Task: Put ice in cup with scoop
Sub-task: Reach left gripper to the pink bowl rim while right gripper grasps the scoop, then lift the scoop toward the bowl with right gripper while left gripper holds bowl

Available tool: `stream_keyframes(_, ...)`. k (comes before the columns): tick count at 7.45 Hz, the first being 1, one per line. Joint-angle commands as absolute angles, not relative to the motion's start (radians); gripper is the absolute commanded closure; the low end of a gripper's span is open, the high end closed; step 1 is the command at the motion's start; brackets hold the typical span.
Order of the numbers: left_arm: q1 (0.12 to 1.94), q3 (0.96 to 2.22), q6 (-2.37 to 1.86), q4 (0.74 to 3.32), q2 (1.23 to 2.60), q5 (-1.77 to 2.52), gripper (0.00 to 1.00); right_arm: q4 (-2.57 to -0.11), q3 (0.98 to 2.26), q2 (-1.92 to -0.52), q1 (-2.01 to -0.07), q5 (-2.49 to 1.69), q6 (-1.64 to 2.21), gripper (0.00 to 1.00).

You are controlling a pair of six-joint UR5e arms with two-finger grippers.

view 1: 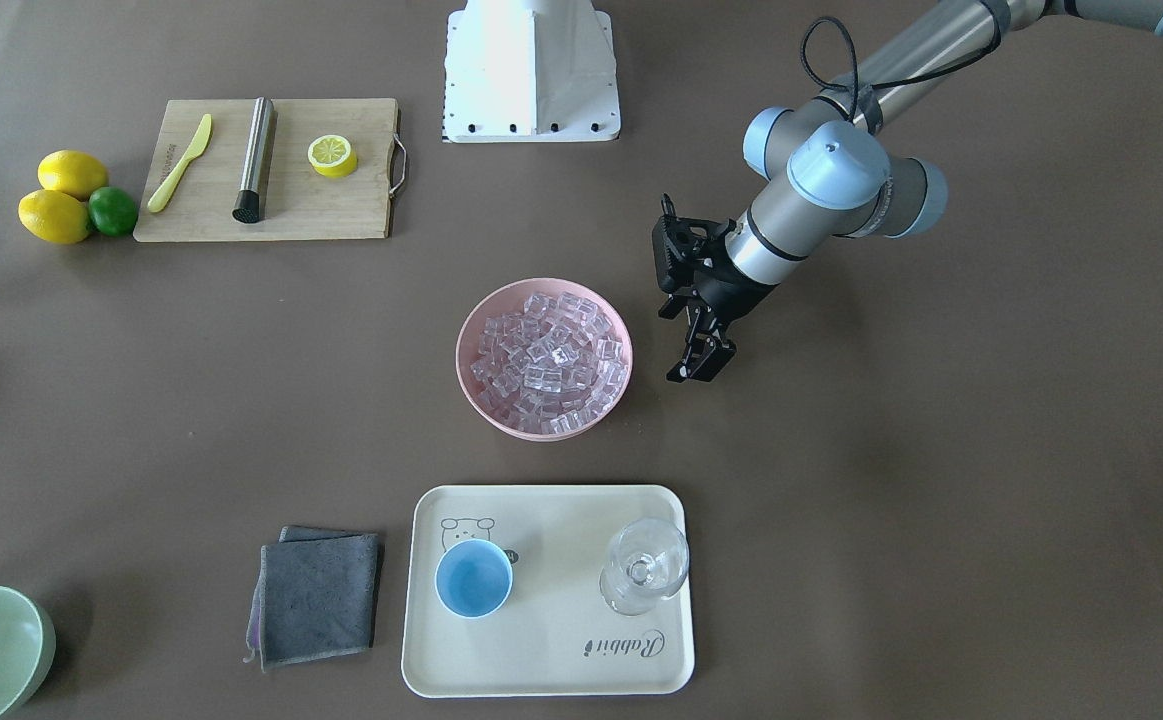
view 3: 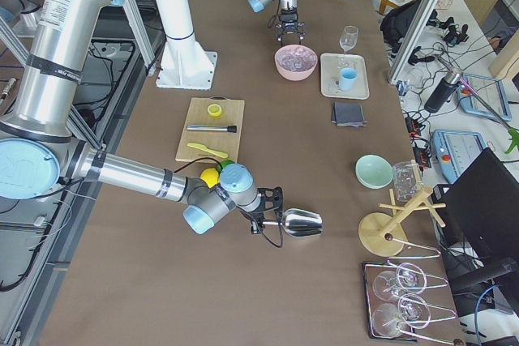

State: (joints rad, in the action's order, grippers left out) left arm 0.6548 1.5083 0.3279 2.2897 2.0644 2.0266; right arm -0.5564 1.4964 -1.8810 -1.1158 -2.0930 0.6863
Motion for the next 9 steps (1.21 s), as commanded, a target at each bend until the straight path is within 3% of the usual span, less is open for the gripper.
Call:
stream_keyframes(1, 0.650, 1.459, 0.316, 2.278, 2.105, 2.042, 0.01, -0.574, 1.570, -1.882, -1.126, -2.202, 0.658, 1.00)
stream_keyframes(4, 0.684, 1.364, 0.258, 2.275, 2.187, 2.128, 0.01, -1.021, 1.846, -1.800, -1.256, -2.230, 0.311, 1.00)
stream_keyframes(6, 0.683, 1.364, 0.213, 2.275, 2.198, 2.128, 0.01, -1.124, 1.881, -1.716, -1.276, -2.273, 0.148, 1.00)
stream_keyframes(9, 0.680, 1.356, 0.210, 2.275, 2.200, 2.128, 0.01, -1.521, 1.940, -1.537, -1.320, -2.307, -0.154, 1.00)
